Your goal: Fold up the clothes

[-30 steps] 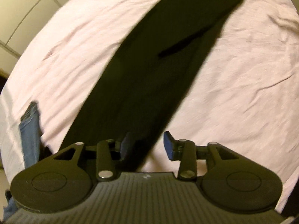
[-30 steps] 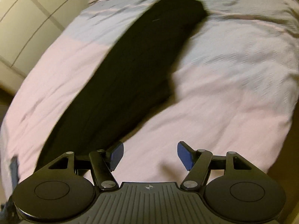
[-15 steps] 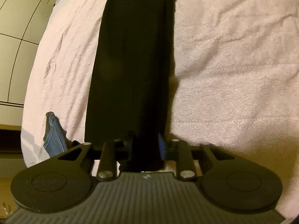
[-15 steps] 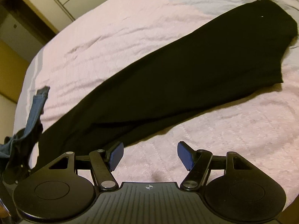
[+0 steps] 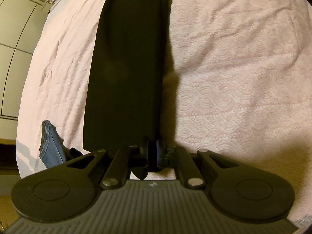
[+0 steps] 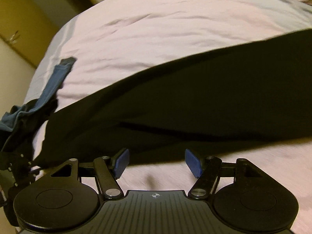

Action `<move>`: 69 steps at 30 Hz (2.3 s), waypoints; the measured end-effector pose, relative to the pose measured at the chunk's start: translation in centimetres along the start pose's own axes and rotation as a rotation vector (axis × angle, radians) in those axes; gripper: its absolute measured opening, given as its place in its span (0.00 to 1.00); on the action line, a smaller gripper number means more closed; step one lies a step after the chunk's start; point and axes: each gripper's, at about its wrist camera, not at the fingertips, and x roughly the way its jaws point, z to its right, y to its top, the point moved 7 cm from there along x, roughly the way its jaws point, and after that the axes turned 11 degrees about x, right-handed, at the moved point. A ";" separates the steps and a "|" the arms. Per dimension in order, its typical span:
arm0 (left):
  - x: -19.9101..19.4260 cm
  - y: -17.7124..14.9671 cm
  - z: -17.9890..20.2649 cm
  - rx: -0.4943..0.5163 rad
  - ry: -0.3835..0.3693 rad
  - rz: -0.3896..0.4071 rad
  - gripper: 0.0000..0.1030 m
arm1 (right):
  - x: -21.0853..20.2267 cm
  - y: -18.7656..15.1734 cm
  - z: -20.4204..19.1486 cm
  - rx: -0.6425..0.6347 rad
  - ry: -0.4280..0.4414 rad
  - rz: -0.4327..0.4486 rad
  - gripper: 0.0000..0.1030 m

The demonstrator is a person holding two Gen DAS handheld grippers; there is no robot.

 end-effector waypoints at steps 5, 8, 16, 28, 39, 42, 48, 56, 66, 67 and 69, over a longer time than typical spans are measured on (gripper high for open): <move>0.8 0.1 -0.2 -0.025 -0.015 -0.024 0.05 | 5.1 0.2 -1.9 -0.002 0.102 -0.026 0.65; 1.3 -0.1 -0.8 -0.045 -0.033 -0.027 0.06 | 5.5 1.1 1.6 -0.062 0.004 0.002 0.65; 1.0 -0.5 -1.4 -0.067 -0.076 -0.038 0.14 | -2.6 5.2 18.3 0.206 -0.345 0.166 0.65; -4.6 -3.7 -2.9 -0.190 -0.074 -0.041 0.16 | -1.9 6.2 11.1 0.049 -0.145 0.202 0.65; -3.7 -5.0 -7.6 -0.414 -0.004 -0.028 0.28 | 4.0 2.3 7.6 -0.030 -0.039 -0.100 0.65; -1.7 -5.5 -10.4 -0.483 0.028 -0.037 0.31 | 2.4 1.8 7.3 -0.024 -0.055 -0.059 0.65; 4.9 -5.0 -14.1 -0.521 0.022 -0.043 0.36 | 1.2 1.6 7.8 0.047 -0.062 -0.007 0.65; 11.5 -5.0 -14.2 -0.469 -0.025 -0.108 0.50 | 2.2 -1.0 8.2 0.086 -0.118 -0.082 0.65; 3.4 -2.9 -12.9 -0.484 0.004 -0.065 0.43 | -5.4 -4.8 10.2 0.177 -0.249 -0.080 0.65; 2.6 -2.5 -12.2 -0.487 -0.004 -0.060 0.43 | -6.4 -4.9 10.2 0.186 -0.267 -0.069 0.66; 1.1 -1.6 -10.8 -0.495 -0.021 -0.051 0.43 | -8.5 -4.9 10.1 0.196 -0.305 -0.039 0.70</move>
